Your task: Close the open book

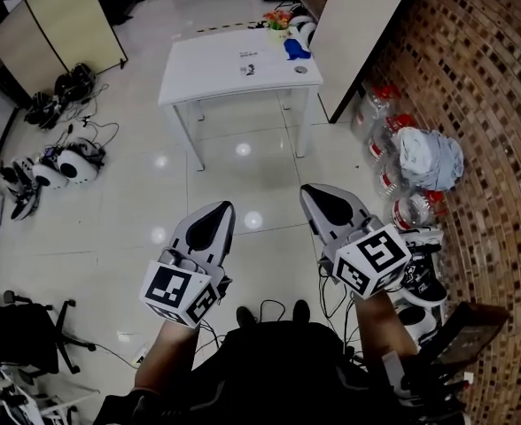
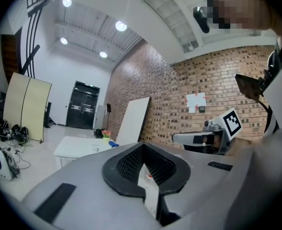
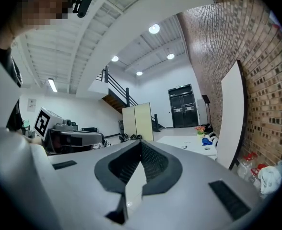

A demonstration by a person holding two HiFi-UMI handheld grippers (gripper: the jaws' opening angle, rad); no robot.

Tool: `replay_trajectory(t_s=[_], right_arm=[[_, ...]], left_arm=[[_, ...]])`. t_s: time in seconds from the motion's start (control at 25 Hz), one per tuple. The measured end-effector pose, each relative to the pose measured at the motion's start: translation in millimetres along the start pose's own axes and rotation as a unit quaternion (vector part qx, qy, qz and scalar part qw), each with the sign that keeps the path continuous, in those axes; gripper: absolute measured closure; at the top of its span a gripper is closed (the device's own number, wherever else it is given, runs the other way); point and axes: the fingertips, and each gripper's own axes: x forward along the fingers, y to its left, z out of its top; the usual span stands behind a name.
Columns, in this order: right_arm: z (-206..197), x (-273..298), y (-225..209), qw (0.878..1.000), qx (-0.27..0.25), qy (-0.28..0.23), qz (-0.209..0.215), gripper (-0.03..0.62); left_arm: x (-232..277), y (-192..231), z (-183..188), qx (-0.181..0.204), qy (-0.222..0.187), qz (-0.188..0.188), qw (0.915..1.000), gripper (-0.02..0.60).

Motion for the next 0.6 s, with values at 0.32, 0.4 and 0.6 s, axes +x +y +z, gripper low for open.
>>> replay_trajectory(t_s=[0.32,0.4,0.6], right_arm=[[3,-7,-1,1.0,0.008,-0.01,0.009,0.595],[3,-7,-1,1.0,0.008,-0.011,0.014,0.595],[7,-4,1,1.0,0.003,-0.017,0.023,0.595]], left_arm=[[5,-12,3,0.009,0.001,0.001,1.0,0.588],[6,-13,4,0.011,-0.001,0.003,0.9999,0.588],[1,-9,3,0.002,-0.005,0.019,0.9998,0.588]])
